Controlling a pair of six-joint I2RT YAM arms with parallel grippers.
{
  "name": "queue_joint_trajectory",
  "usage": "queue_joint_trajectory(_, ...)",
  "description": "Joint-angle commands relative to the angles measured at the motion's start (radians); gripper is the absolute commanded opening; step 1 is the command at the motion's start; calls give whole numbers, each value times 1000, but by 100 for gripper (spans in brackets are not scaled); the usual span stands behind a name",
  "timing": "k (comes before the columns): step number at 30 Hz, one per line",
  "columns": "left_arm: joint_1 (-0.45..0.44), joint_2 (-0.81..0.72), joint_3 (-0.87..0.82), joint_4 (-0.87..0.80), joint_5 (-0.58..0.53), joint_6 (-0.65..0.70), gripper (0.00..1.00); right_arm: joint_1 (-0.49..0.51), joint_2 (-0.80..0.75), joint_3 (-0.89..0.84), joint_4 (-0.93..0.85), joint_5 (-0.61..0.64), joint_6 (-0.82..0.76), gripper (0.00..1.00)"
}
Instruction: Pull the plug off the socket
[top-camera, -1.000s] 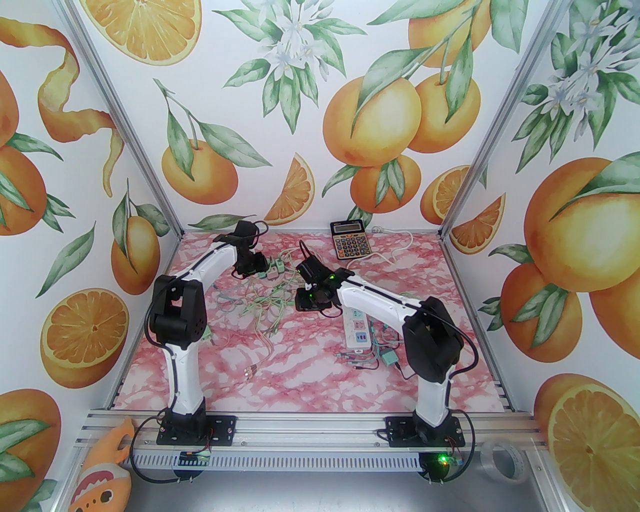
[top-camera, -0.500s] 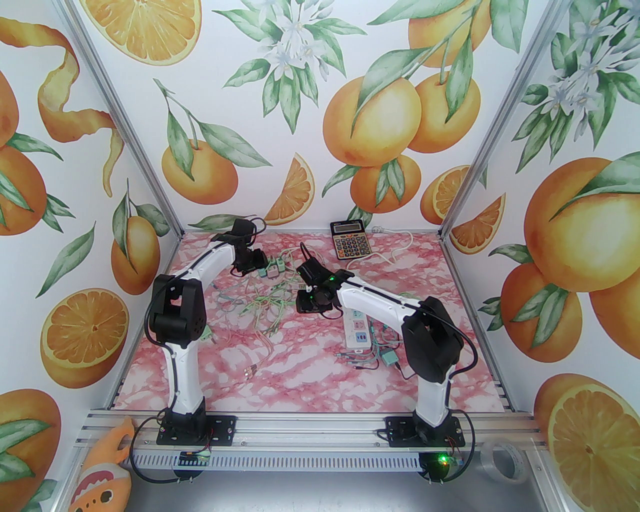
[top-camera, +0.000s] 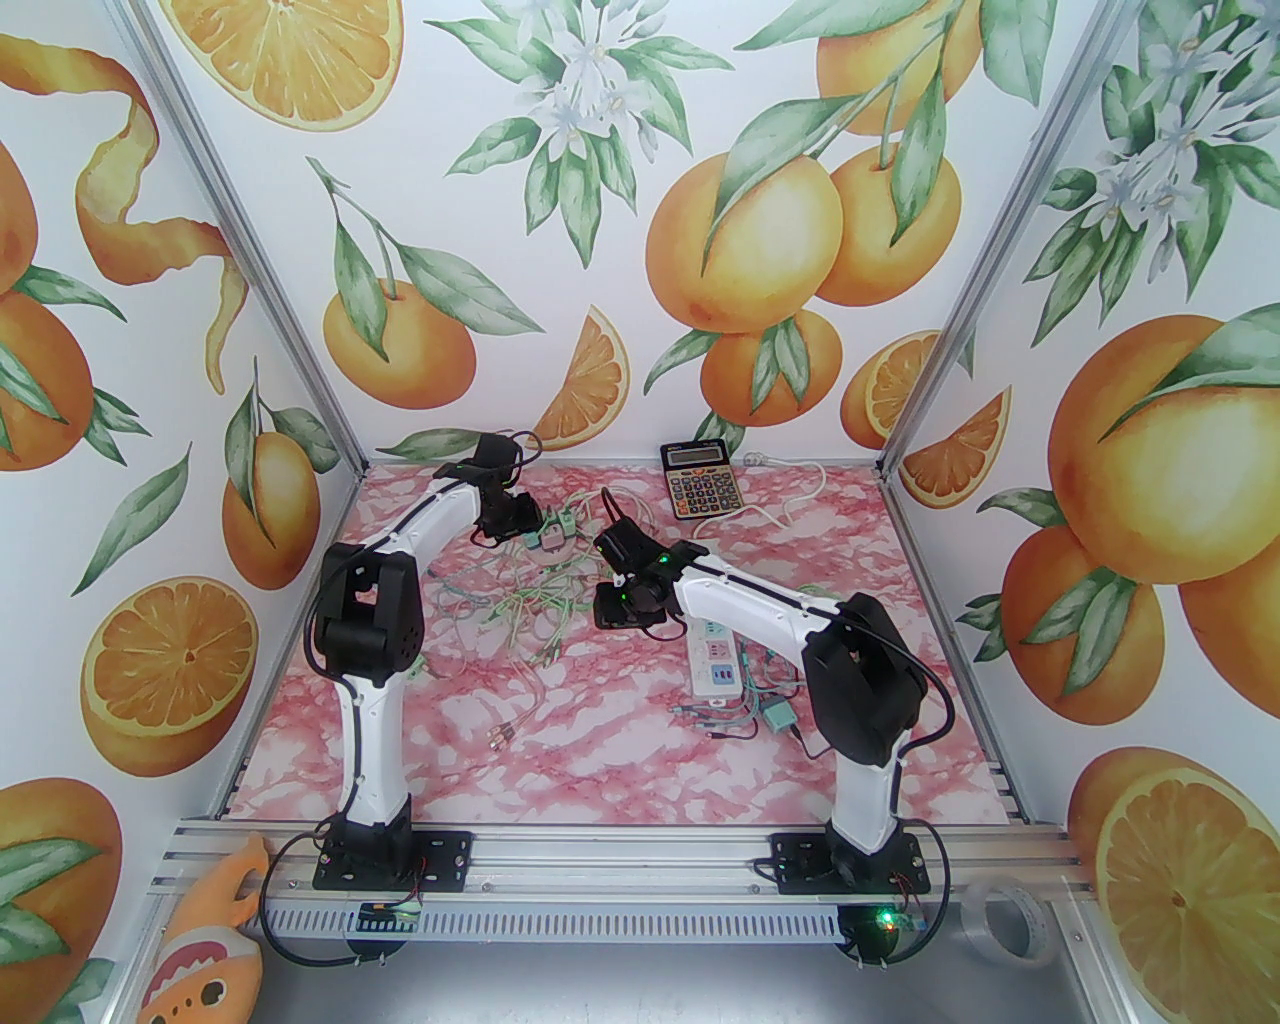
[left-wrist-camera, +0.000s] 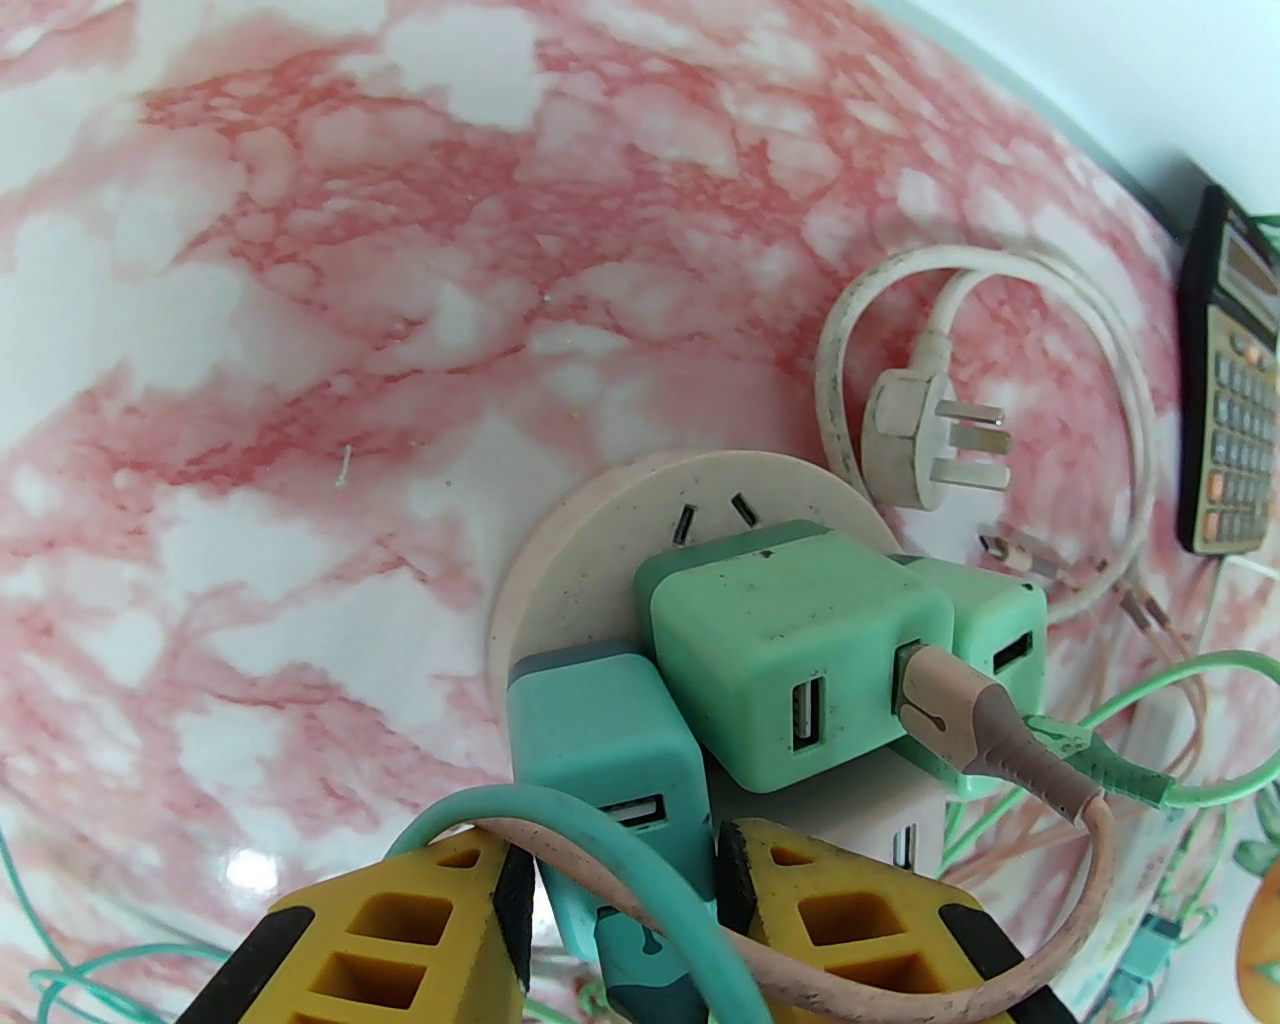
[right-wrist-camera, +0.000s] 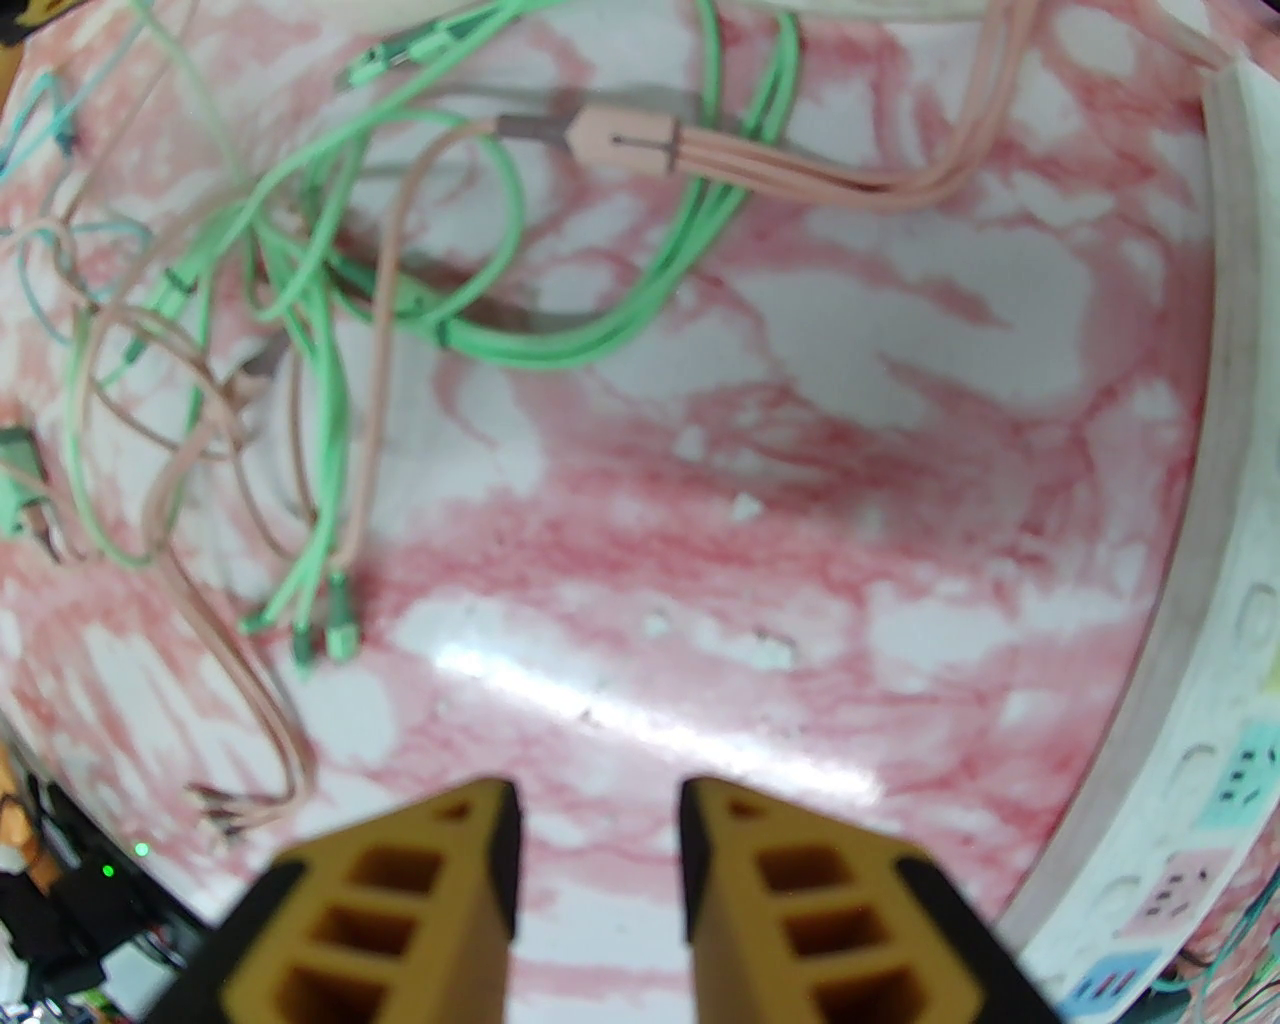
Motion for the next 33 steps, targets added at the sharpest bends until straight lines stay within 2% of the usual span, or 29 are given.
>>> queue_joint_trajectory(1,-29,-8,-44,-40,-29,0,32,7,-20,9,4,19,-9,33)
queue_joint_trajectory(14,-107,-214,-319,-50,-18,-135,33,-7,-7,43,4,12,-28,34)
queue_joint_trajectory(17,-148,-275,-389,-37,-15,-205,34,-12,-9,39,9,9,-31,33)
queue_joint_trajectory(21,-173,-335,-441,-18,-5,-267,43,-15,-15,33,18,4,-40,34)
queue_joint_trajectory(23,-171,-351,-432,-20,-8,-257,45,-13,-22,24,44,-4,-50,35)
queue_joint_trajectory(26,-156,-354,-374,-67,-20,-212,54,-6,-37,1,110,2,-95,41)
queue_joint_trajectory(28,-144,-364,-339,-102,-32,-182,55,7,-50,-22,175,33,-141,46)
queue_joint_trajectory(31,-124,-408,-326,-111,-51,-145,58,16,-56,-67,295,47,-209,47)
queue_joint_trajectory(33,-108,-430,-332,-98,-45,-120,58,15,-44,-89,372,38,-249,43)
